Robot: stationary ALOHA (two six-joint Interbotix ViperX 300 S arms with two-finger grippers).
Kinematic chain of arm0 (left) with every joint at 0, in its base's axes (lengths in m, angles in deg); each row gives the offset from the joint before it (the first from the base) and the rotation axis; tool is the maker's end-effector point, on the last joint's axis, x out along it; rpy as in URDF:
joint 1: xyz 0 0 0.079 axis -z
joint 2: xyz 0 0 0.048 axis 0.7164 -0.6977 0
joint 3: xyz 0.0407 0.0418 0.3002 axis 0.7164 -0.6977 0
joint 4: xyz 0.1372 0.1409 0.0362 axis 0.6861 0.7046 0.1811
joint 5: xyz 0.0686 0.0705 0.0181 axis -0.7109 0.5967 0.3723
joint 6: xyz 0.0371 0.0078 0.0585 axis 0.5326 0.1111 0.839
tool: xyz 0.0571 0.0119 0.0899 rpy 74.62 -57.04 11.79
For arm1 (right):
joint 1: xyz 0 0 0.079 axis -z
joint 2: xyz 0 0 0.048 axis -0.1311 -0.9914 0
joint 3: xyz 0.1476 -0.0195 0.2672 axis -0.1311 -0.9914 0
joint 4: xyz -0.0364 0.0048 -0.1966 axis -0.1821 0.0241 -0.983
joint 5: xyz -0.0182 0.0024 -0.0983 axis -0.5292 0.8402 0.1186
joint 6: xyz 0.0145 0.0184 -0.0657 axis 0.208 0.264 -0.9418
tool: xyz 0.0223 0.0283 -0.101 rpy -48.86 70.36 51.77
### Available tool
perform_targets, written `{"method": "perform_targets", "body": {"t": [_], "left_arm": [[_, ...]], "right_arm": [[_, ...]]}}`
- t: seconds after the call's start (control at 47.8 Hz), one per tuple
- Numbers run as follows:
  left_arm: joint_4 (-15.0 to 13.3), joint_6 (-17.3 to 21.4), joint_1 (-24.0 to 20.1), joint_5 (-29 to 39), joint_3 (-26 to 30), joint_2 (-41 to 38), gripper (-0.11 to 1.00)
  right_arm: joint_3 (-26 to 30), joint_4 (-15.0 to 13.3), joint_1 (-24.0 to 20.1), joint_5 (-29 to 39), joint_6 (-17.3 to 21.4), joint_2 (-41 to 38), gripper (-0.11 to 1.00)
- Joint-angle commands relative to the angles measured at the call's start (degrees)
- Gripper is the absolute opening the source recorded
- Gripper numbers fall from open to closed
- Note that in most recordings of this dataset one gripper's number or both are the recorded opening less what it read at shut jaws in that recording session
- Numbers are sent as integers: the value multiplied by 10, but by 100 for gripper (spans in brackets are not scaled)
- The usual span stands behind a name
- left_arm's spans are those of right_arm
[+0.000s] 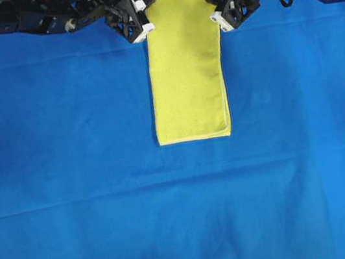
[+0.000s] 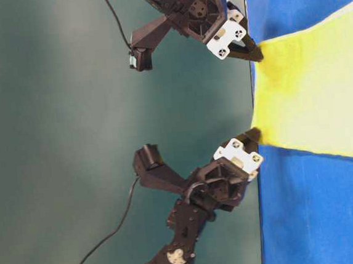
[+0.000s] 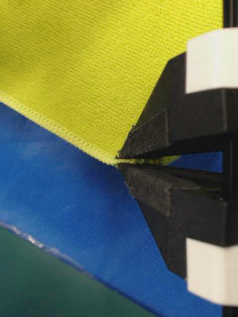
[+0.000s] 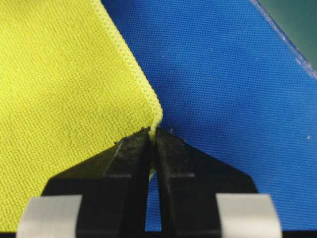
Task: Fold the yellow towel.
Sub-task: 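Lift the top corners and fold them down onto the bottom half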
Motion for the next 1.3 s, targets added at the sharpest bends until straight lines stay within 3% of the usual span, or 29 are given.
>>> {"method": "perform_targets", "body": {"t": [0.0,0.272,0.586,0.754,0.963,1.277], "left_arm": [[1,3,-1,5,3,35,3],[1,18,25,30,-25,105,3],[1,21,98,107,-70,197,3],[1,-2,149,115,-94,205,3],[1,-23,218,117,-123,208,3],[0,-47,279,96,-145,147,3]], "right_arm": [[12,-4,4,19,0,27,4],[1,-6,-18,78,1,120,4],[-37,-3,-106,129,11,198,4],[-58,9,-173,152,16,209,4],[-69,9,-254,181,58,211,4],[-95,9,-298,144,113,171,4]]}}
